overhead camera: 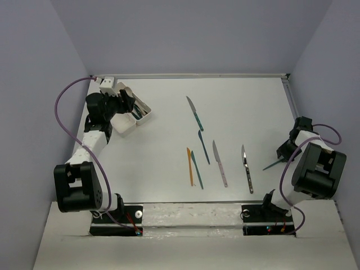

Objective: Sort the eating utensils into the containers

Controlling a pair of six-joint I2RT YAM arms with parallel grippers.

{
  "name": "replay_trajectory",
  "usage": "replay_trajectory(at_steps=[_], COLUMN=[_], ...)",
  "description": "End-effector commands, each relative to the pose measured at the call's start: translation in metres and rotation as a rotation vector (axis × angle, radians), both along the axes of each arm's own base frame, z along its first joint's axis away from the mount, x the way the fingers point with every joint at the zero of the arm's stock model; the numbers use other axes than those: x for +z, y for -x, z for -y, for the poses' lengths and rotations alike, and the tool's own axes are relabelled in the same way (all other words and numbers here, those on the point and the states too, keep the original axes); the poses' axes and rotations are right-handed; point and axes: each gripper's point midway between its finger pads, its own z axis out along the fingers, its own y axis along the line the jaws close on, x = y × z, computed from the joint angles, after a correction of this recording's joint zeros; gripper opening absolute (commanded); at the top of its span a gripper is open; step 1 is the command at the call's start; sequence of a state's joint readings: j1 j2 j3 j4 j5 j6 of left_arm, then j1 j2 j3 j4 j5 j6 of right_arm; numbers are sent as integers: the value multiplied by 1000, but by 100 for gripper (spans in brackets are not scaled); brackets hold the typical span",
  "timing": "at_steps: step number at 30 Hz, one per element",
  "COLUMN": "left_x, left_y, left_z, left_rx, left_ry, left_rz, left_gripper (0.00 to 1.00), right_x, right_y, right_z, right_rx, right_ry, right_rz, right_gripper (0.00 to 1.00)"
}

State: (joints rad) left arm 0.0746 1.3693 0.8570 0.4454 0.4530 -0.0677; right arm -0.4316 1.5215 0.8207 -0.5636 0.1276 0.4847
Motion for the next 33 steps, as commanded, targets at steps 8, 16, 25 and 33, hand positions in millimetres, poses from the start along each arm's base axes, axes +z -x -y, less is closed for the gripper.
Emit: replay_trajectory(at_steps=[8,16,25,33], left_x=[38,34,32,27], left_y=[4,5,3,3], left_z=[-13,-17,-20,-49], left_rx=[21,32,40,121], left_ry=[-1,-5,-22,-133], left_rz=[127,128,130,125], left_gripper=[68,69,69,70], right_x=[-14,19,47,151], right_y=[-38,-105,-127,-178], right_z=[-34,-79,-90,-154], right_rx=[247,512,651,814], right_ry=[7,101,202,393], right_rz=[-3,168,291,516], right_gripper=[0,0,0,0])
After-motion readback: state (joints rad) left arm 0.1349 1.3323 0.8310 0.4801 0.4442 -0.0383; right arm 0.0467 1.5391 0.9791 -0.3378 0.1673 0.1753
